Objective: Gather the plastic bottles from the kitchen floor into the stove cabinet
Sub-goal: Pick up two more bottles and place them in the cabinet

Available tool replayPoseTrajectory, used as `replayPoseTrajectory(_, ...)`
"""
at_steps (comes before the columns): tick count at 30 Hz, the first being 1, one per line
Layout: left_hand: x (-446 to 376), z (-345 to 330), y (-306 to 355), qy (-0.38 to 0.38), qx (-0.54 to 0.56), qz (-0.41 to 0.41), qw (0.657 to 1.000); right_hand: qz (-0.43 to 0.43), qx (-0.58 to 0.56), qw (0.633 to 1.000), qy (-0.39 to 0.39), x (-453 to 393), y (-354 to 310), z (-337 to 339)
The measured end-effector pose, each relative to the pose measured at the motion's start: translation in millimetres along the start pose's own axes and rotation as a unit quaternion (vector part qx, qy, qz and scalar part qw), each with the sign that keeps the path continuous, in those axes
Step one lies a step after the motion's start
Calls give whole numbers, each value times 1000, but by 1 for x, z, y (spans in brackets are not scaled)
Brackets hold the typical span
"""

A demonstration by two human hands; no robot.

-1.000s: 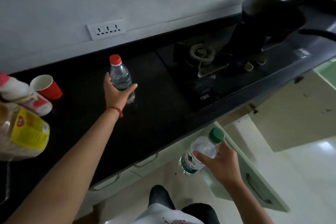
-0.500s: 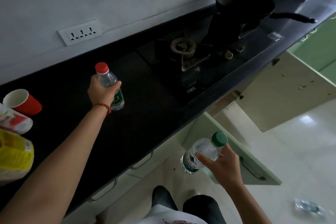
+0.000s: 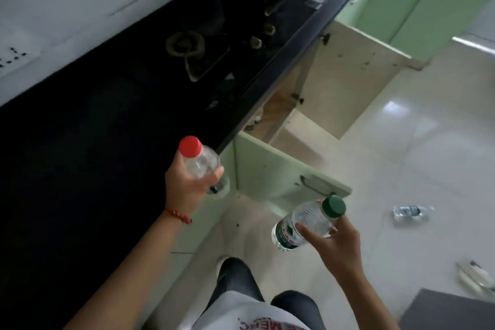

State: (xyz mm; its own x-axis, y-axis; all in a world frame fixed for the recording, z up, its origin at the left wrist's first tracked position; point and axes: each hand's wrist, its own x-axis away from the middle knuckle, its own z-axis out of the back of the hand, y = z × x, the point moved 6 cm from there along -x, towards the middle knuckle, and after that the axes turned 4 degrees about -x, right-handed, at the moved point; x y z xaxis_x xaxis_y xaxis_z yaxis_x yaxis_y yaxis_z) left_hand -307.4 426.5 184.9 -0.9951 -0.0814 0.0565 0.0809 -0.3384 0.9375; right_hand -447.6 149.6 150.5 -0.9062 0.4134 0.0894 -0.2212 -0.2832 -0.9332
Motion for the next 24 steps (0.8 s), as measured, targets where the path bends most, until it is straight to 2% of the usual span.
replayPoseTrajectory(5, 79, -96, 1, -102, -6, 23, 994, -44, -10, 996, 79, 39, 42, 84)
replayPoseTrajectory(11, 166, -203, 10, -154, -88, -14, 984, -93, 26, 978, 186, 102, 102, 209)
replayPoseTrajectory(15, 210, -270, 17, -210, -103, -21, 972, -162, 48, 954, 246, 143, 146, 280)
replayPoseTrajectory(20, 234, -333, 24, -251, -135, -23, 958, -202, 90, 929, 297, 171, 184, 340)
replayPoseTrajectory(24, 226, -371, 33, -267, -167, -42, 948, -229, 62, 915, 327, 168, 203, 369)
